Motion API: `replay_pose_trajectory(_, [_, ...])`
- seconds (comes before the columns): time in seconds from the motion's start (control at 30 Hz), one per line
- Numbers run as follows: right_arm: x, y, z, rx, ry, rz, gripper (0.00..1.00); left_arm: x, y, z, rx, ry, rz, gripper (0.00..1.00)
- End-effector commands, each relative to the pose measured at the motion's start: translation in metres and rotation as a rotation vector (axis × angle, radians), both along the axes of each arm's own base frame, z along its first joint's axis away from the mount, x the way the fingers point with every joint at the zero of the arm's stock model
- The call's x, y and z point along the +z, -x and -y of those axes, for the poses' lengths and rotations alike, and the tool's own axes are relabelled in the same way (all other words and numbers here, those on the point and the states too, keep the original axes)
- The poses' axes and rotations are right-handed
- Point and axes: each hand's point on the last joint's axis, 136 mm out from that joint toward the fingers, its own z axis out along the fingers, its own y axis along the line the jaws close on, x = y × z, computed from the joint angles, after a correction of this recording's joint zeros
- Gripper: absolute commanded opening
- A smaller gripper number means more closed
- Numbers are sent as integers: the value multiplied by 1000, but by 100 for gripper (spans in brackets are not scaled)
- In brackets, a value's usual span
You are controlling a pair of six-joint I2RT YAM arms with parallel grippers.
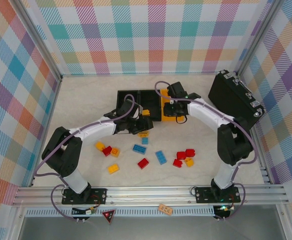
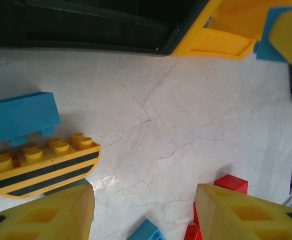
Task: Sort the legos into containers by color
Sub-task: Place the lego in the container.
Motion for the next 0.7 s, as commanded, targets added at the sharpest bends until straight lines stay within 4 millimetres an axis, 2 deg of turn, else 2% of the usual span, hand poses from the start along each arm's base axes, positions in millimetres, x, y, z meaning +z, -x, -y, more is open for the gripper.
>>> replay_pose_trajectory(0.0, [-6, -11, 8, -21, 55, -26, 33, 9, -3, 11, -17, 32, 14, 56])
replay_pose_trajectory(0.27, [-24, -29, 19, -72, 152, -55, 34, 4, 0, 6, -17, 7, 11, 56])
replay_pose_trajectory(0.57, [-35, -34, 26, -97, 196, -68, 39, 2, 1, 4, -19, -6, 7, 56])
replay_pose_trajectory(0.67, [-35, -34, 28, -103, 208, -66, 45, 2, 2, 3, -19, -12, 6, 56])
